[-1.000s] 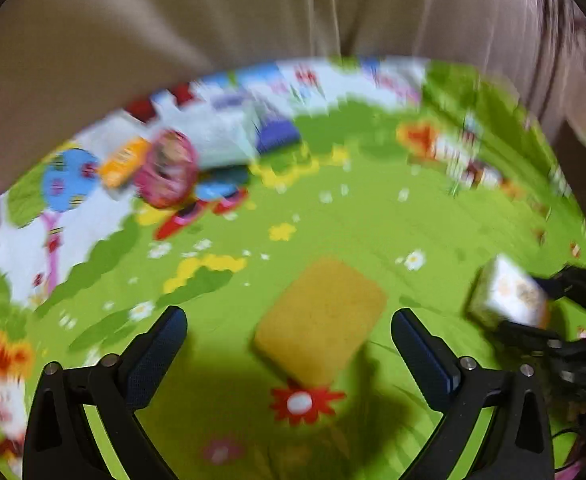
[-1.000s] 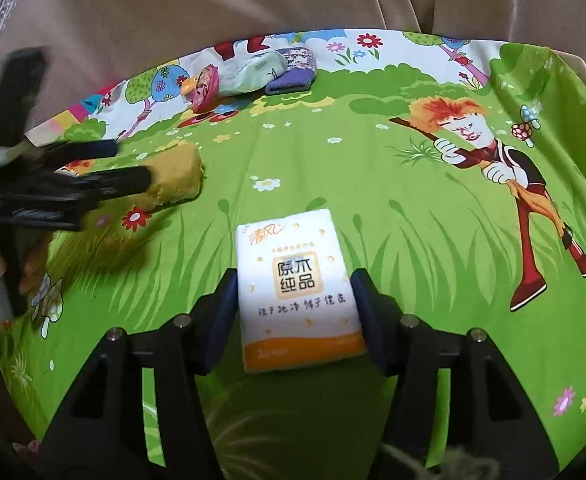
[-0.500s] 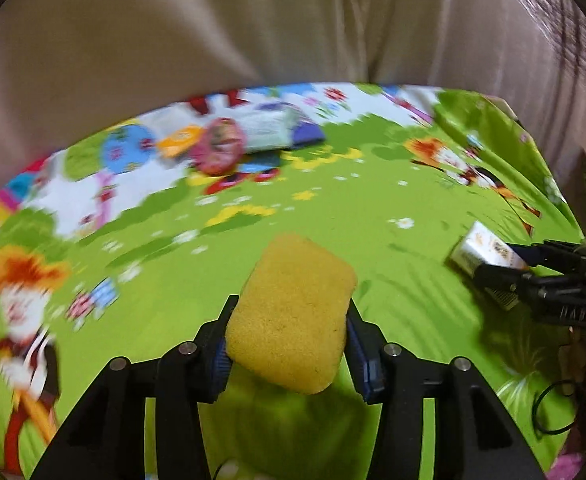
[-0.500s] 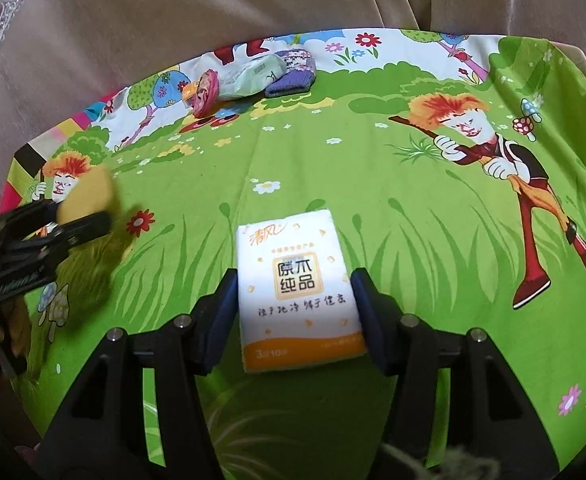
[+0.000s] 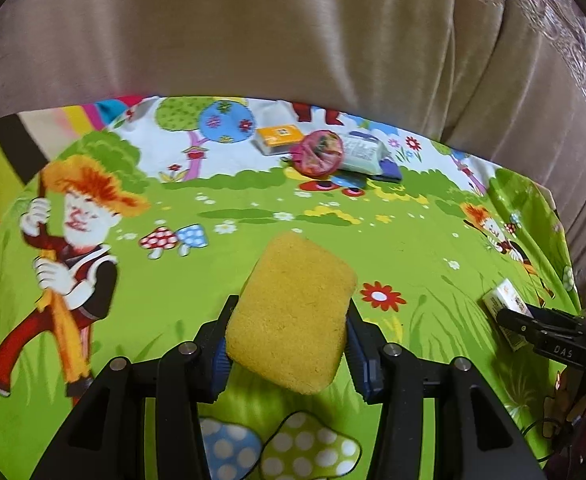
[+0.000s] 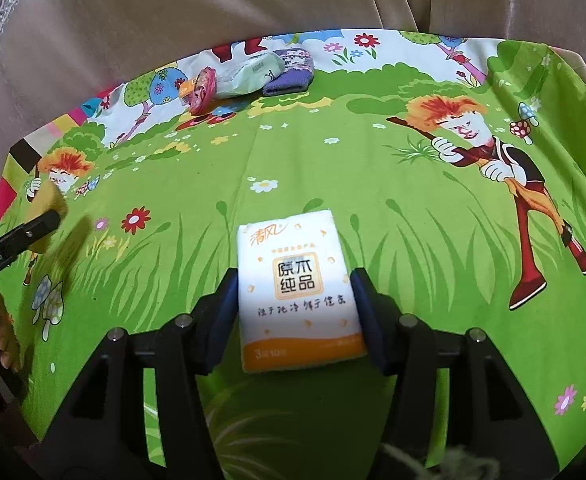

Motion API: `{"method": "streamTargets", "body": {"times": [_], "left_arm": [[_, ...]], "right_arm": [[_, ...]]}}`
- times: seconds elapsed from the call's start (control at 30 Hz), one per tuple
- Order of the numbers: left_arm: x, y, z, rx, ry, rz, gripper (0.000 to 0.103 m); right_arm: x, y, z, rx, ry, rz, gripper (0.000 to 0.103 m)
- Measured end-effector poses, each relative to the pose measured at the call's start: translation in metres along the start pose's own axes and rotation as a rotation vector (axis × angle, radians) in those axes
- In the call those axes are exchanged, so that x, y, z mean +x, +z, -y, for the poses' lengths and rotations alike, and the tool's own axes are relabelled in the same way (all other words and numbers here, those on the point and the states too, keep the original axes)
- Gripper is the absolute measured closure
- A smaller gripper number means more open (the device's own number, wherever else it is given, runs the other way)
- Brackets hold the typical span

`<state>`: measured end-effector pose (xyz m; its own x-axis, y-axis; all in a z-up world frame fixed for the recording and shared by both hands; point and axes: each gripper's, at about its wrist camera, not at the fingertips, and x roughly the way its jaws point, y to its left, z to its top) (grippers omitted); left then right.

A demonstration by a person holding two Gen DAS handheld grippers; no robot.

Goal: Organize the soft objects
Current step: 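Carry the yellow sponge and tissue pack to the white bin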

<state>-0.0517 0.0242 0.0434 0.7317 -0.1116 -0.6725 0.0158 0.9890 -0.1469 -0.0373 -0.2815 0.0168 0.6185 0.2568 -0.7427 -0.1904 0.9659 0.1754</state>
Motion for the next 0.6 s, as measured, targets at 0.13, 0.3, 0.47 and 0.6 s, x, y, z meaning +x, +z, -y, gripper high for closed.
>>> {"method": "streamTargets", "body": {"times": [0.13, 0.3, 0.47, 0.6], "left_arm": [[-0.013, -0.003, -0.007, -0.021, 0.027, -0.005, 0.054], [-0.028, -0.010, -0.011, -0.026, 0.050, -0.033, 0.054], [-0.037, -0.025, -0.010, -0.006, 0.055, -0.080, 0.054], [-0.047, -0.037, 0.004, 0.027, 0.036, -0.112, 0.054]], "right_arm": [[-0.001, 0.000, -0.003, -0.017, -0.037, 0.001, 0.044], [-0.012, -0.005, -0.006, 0.035, -0.034, 0.003, 0.044], [-0.039, -0.024, -0.044, 0.002, 0.035, -0.002, 0.044], [-0.065, -0.036, -0.068, -0.052, 0.067, 0.003, 0.044]]}}
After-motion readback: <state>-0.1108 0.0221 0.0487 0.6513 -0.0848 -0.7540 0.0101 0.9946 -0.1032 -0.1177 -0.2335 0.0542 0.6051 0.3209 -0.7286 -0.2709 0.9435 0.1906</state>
